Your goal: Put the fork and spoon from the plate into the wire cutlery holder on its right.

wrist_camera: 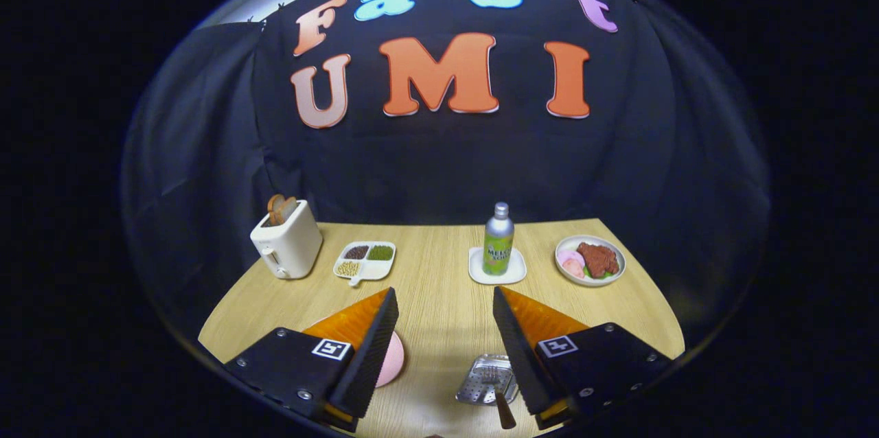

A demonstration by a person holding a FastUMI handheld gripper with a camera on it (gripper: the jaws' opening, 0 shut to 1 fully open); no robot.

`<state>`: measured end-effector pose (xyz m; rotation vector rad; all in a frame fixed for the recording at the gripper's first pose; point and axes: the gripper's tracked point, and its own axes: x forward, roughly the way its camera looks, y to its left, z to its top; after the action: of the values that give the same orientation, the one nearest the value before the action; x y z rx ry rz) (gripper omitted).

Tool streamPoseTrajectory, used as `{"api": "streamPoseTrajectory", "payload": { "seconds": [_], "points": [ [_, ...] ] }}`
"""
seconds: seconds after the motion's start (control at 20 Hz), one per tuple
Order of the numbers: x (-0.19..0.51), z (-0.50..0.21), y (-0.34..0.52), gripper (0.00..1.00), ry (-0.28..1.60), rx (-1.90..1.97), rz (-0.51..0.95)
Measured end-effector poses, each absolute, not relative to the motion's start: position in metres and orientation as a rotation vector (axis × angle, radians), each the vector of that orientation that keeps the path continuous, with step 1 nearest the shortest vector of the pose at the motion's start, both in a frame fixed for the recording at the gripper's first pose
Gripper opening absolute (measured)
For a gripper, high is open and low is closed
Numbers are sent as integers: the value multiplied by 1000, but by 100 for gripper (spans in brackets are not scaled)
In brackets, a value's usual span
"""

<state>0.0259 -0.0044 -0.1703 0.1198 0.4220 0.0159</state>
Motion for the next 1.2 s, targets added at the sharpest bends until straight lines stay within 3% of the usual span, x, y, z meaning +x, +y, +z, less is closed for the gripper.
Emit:
{"api": "streamPoseTrajectory", "payload": {
  "seconds": [0.35, 0.7, 0.9, 1.2],
  "points": [
    [32, -127, 43, 85, 265, 146, 55],
    [36, -113, 106, 85, 223, 129, 146],
    [34, -129, 137, 85, 286, 106, 196],
    [22, -199, 167, 85, 546, 77, 239]
  ]
}}
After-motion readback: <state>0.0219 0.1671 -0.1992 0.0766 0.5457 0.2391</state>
